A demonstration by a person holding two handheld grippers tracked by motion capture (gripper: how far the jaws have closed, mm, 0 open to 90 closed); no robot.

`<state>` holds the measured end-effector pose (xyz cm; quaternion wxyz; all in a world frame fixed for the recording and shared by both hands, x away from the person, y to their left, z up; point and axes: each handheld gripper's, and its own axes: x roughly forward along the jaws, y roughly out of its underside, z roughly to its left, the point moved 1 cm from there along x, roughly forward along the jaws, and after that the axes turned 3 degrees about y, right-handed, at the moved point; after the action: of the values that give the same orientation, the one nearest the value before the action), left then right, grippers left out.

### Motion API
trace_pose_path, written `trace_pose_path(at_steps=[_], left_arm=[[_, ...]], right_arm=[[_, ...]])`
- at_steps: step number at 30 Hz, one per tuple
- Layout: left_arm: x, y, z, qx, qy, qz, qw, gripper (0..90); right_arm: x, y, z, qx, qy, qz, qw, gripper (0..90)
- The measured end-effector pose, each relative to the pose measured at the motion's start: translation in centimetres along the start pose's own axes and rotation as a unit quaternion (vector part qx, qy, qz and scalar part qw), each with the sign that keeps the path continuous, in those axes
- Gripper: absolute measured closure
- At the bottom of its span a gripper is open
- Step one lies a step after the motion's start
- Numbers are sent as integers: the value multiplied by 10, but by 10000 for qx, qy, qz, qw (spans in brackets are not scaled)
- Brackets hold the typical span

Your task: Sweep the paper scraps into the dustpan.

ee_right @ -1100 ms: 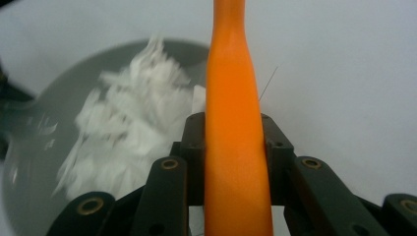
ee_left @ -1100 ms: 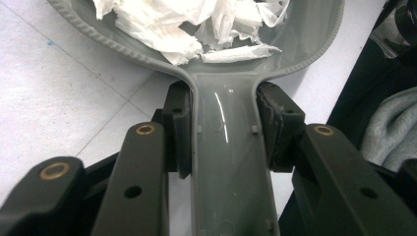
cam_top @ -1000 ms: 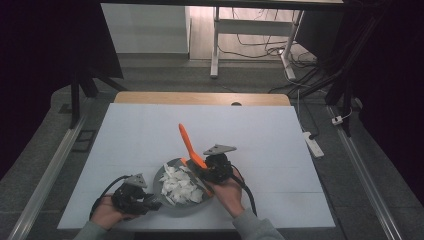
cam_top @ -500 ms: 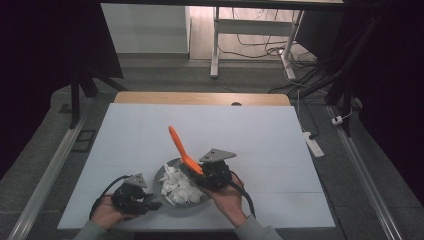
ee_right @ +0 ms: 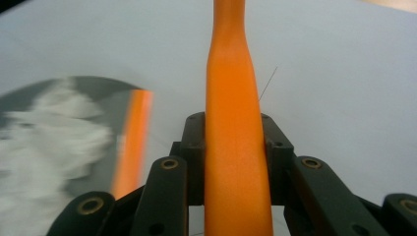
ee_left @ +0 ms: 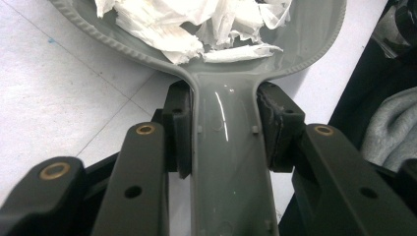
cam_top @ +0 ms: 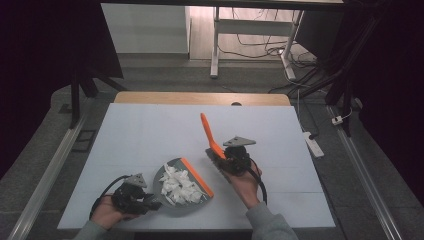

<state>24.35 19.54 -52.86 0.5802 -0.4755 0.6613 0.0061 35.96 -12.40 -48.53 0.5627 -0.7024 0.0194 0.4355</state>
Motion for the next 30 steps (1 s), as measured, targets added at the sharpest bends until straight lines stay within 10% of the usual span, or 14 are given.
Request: trace_pose_path(at_steps=[6,16,22,30], left_arm=[[0,0,0,1,-10,-1,10000,614],[0,-1,0,11,-22,-9,10000,614],[0,-1,0,15,-26,-22,10000,614],[-1,0,1,21,7,-128,9999,614]], right_arm=[[9,8,-29,176,494,140,9985,703],[17,10,16,8,-91,227,9997,703],[16,10,44,106,-865,232,9959,703],[-24,-7,13,441,-964,-368,9937,703]])
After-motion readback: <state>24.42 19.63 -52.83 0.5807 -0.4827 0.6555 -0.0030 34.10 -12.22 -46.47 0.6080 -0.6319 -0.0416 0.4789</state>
